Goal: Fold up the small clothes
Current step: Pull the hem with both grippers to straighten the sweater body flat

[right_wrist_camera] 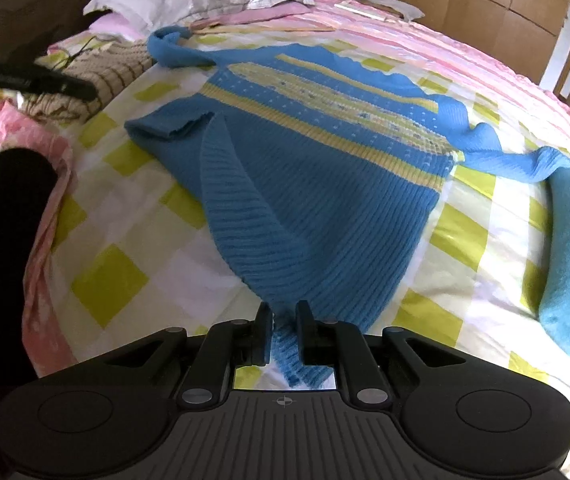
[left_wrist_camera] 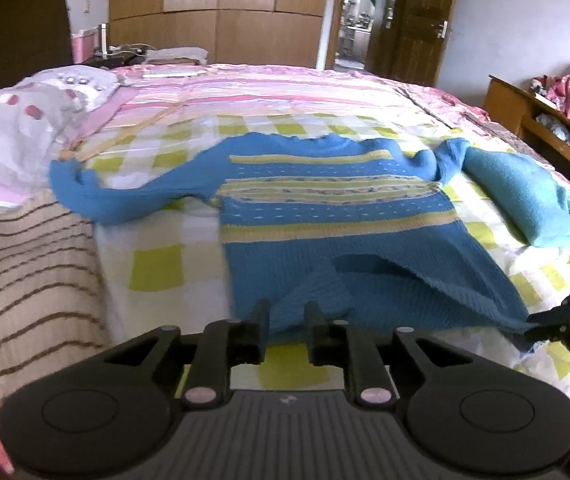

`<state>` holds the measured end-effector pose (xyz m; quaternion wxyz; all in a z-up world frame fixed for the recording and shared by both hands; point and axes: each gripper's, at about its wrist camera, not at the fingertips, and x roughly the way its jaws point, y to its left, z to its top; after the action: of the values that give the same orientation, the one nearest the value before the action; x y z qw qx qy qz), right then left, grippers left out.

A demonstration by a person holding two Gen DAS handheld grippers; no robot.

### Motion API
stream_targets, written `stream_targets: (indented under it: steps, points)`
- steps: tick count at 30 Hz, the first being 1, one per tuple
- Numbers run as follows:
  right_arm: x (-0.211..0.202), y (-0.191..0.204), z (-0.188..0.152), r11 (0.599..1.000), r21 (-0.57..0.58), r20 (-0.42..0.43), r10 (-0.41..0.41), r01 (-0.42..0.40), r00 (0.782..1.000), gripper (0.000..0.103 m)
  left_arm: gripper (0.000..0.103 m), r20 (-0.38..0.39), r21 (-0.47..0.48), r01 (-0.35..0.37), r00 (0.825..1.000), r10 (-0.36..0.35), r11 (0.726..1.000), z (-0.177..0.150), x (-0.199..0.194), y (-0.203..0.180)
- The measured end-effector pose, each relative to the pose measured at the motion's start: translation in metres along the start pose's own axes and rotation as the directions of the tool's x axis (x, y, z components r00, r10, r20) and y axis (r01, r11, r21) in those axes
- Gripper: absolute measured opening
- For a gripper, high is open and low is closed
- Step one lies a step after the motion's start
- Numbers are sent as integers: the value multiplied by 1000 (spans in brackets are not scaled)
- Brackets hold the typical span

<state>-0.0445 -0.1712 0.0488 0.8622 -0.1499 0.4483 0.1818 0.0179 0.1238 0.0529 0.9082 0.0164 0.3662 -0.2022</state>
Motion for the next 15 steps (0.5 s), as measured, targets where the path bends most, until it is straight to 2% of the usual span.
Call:
stream_targets:
  steps: [7,11,15]
  points:
    - [-4,-2,-7,999,26,-1,-29,29,1000,15,35,-81,186,-1,997,17,983,-3,43,-28]
    - [-6,-5,-6,999,47,-1,-26,26,1000,15,50,-57,305,-49,996,70,951,-4,53,-40]
    - [-6,-5,-3,999,51,0,-19,19,1000,15,52,-64,396,-48,995,80,917,-5,63,-46]
